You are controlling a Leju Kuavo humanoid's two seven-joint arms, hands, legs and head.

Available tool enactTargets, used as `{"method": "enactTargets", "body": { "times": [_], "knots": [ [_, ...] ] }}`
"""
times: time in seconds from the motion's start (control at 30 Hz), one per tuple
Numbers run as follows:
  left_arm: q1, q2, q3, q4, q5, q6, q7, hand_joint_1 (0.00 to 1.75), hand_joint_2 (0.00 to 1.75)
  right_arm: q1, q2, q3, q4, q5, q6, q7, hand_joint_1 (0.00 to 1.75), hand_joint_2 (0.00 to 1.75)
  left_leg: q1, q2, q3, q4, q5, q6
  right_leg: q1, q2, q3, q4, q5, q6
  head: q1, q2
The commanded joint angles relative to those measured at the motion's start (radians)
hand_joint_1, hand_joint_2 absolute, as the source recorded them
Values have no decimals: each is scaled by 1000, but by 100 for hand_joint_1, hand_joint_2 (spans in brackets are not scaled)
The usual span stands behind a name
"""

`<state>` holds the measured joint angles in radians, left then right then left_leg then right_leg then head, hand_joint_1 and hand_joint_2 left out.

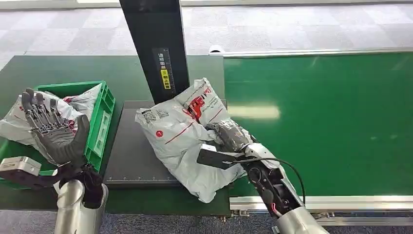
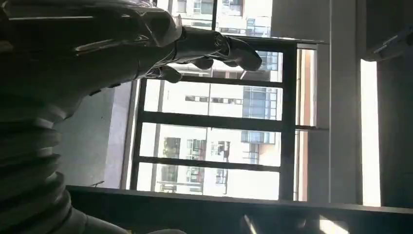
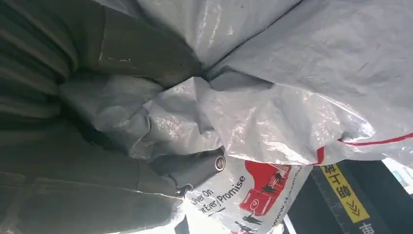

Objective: Moved the parcel from conveyor to table for the left to box.

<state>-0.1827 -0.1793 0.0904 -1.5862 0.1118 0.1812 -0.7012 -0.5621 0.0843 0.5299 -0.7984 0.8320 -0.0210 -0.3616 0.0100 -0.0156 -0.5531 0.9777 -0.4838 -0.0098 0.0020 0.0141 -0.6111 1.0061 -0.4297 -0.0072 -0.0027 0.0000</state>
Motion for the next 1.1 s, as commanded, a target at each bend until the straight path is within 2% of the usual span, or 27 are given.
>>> {"method": "enactTargets", "body": {
  "times": [0.03,0.23,0.33,0.4,0.5,0.53,0.57,0.67,0.8,1.1],
  "knots": [
    [1,0,16,21,-3,0,3,0,175,-51,-2,41,84,1,7,2,175,175,-1,1,1,-1,0,0,-1,0,1,0,0,1,0,0],
    [16,-6,12,13,-15,11,3,0,175,-55,5,69,101,10,18,-7,175,175,-1,2,1,-1,0,0,-1,1,1,-1,0,1,0,0],
    [11,-9,-1,34,-13,7,3,0,175,-56,31,97,118,28,-35,-36,175,175,-1,2,2,-1,0,0,0,1,1,-1,0,1,0,0],
    [-10,-13,-15,57,-16,3,3,0,175,-73,55,158,151,127,-212,-54,175,175,-1,2,2,-1,0,0,0,0,1,-1,0,1,0,0],
    [-31,-12,-34,69,-18,2,3,0,175,-94,98,159,241,137,-322,-95,175,175,-1,3,2,-1,0,0,0,1,0,0,0,1,0,0],
    [-37,-11,-38,74,-22,8,3,0,175,-97,107,145,255,124,-345,-105,136,175,-1,3,3,-2,0,0,0,0,2,-1,0,1,0,0],
    [-42,-9,-44,80,-25,11,3,0,175,-104,112,134,265,121,-380,-108,0,175,0,2,2,-1,0,0,0,0,1,-1,0,1,0,0],
    [-77,-5,-62,128,-14,1,3,0,175,-128,126,110,282,85,-380,-164,0,175,-1,0,1,-1,1,0,-1,-2,1,0,0,1,0,0],
    [-80,-12,-73,137,-21,3,3,0,175,-109,130,96,265,53,-397,-216,0,175,-1,1,2,-1,1,0,0,-2,2,-1,0,1,0,0],
    [-89,-5,-84,155,-22,-3,3,0,175,-122,123,66,271,10,-366,-217,0,175,-1,0,2,-1,1,0,-1,-2,1,0,0,1,0,0]
  ]
}}
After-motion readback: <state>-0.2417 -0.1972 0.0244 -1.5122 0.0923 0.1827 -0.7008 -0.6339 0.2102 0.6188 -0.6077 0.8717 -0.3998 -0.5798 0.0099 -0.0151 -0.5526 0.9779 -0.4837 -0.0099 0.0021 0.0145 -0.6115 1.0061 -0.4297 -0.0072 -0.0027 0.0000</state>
